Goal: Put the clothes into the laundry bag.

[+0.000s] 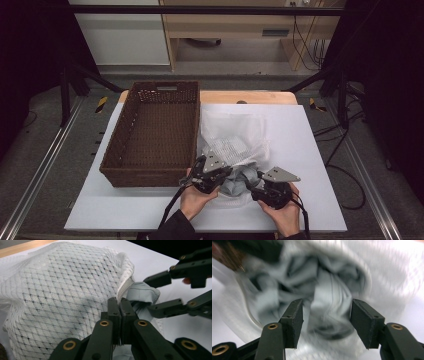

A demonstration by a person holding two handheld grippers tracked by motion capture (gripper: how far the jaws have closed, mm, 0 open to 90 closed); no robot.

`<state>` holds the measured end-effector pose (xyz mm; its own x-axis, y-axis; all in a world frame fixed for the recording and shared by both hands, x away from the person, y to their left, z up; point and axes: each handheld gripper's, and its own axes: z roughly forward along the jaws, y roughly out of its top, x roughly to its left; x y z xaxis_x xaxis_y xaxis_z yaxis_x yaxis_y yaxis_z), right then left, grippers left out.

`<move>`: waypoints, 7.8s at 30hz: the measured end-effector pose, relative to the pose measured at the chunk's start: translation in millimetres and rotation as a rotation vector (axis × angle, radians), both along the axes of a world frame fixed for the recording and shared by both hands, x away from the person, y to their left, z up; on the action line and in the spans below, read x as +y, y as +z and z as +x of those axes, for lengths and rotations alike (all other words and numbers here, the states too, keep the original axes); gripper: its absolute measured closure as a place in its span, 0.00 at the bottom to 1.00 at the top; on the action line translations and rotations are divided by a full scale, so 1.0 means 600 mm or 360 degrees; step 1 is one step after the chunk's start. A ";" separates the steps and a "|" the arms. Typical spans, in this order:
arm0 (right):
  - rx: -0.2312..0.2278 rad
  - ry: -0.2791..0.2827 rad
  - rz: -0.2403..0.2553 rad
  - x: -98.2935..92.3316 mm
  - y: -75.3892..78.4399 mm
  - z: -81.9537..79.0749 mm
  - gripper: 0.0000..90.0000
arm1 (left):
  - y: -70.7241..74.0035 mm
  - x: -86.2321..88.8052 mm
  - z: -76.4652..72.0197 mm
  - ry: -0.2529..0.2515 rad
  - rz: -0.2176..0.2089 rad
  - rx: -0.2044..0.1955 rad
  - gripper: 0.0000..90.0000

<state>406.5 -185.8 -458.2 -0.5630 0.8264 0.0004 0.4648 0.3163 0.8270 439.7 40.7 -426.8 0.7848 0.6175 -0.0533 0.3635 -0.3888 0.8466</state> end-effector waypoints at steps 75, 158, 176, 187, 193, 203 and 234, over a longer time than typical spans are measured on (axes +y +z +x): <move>-0.0008 -0.0217 0.0070 0.092 -0.043 0.110 0.98 | -0.007 0.029 -0.039 -0.0134 -0.0008 -0.0003 0.99; -0.0015 -0.0009 -0.0006 0.040 -0.005 0.035 0.73 | -0.037 0.032 -0.012 -0.0072 0.0042 0.0089 0.90; 0.0213 -0.0277 -0.0105 -0.052 -0.040 0.037 1.00 | -0.065 0.115 -0.078 0.0036 0.0108 0.0103 0.62; 0.0089 -0.0275 -0.0013 -0.098 -0.021 -0.014 0.77 | -0.099 0.121 -0.064 0.0130 0.0115 0.0189 0.64; 0.0077 -0.0381 -0.0039 -0.110 -0.035 0.020 0.71 | -0.098 0.112 -0.060 0.0201 0.0149 0.0187 0.78; 0.0188 -0.0378 -0.0030 -0.113 -0.045 0.017 1.00 | -0.097 0.109 -0.058 0.0200 0.0197 0.0150 0.99; -0.0015 -0.0336 0.0125 -0.151 -0.024 0.003 0.37 | -0.068 0.252 -0.081 0.0156 0.0036 0.0078 0.41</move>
<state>408.4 -276.1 -472.3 -0.3777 0.9237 0.0650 0.5061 0.1471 0.8499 391.1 191.9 -467.3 0.7176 0.6924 -0.0752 0.4411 -0.3682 0.8184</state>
